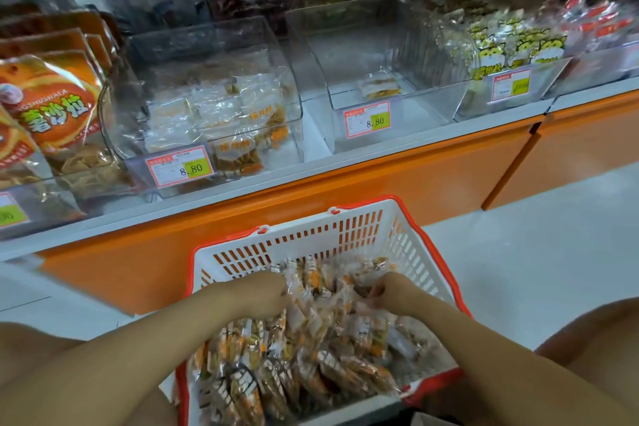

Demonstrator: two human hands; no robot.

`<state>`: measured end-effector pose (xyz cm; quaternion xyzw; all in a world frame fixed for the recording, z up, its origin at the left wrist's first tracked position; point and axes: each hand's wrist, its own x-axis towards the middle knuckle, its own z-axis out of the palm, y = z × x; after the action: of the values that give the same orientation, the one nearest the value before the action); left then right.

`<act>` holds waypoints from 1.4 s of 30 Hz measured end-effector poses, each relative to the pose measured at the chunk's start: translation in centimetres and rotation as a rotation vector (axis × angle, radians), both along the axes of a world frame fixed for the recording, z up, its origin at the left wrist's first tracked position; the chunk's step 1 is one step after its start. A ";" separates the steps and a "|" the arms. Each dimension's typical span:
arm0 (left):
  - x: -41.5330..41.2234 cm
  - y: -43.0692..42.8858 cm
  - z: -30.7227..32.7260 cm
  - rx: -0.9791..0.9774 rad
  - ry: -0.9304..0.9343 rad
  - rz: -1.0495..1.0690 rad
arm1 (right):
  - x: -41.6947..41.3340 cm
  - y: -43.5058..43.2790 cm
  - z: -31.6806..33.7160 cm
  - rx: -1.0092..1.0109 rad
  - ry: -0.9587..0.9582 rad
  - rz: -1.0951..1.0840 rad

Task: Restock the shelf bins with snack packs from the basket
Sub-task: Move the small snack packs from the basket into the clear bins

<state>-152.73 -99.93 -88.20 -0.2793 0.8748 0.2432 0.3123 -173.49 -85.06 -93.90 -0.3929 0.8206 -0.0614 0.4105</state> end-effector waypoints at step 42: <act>-3.5 -9.8 15.5 -0.516 0.680 0.037 | 1.2 -19.8 36.3 -0.458 0.674 0.459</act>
<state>-156.23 -109.68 -72.68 -0.2678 0.9550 0.1001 -0.0785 -172.32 -104.86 -57.64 -0.6428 0.7654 -0.0176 0.0264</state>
